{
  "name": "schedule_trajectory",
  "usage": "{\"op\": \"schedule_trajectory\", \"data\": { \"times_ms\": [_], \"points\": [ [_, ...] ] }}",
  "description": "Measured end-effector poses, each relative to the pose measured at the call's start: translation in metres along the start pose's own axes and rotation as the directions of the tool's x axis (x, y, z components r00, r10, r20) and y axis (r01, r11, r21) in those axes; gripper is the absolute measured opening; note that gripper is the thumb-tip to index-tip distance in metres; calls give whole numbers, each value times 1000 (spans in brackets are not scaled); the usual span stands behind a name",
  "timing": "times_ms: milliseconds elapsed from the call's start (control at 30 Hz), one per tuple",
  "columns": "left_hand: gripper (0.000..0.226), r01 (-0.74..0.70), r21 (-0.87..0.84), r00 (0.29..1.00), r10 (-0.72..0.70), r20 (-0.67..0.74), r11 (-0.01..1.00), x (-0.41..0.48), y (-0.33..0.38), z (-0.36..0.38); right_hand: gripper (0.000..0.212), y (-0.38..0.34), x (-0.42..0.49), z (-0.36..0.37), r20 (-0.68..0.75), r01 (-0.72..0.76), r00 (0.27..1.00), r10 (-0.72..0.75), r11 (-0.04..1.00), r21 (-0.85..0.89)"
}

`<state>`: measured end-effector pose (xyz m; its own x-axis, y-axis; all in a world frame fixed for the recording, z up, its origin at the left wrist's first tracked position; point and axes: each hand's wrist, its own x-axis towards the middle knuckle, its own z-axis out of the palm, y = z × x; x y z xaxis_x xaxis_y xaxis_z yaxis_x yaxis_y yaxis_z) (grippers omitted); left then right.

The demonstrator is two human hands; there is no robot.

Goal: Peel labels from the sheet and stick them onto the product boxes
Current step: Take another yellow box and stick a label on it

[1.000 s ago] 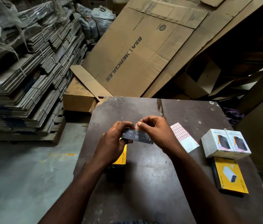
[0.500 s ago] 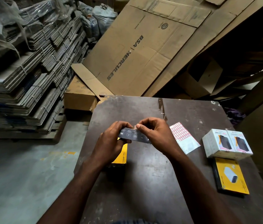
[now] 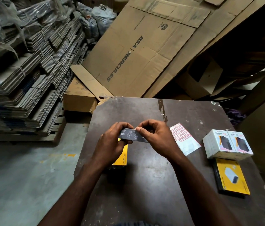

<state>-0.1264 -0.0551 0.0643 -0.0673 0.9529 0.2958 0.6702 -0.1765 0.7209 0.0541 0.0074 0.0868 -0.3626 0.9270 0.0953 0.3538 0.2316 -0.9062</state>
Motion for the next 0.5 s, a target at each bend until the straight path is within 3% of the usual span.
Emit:
{"op": "schedule_trajectory", "data": {
  "times_ms": [500],
  "points": [
    [37, -21, -43, 1000, 22, 17, 999, 2, -4, 5, 6, 2, -9, -8, 29, 94, 995, -93, 996, -6]
  ]
}}
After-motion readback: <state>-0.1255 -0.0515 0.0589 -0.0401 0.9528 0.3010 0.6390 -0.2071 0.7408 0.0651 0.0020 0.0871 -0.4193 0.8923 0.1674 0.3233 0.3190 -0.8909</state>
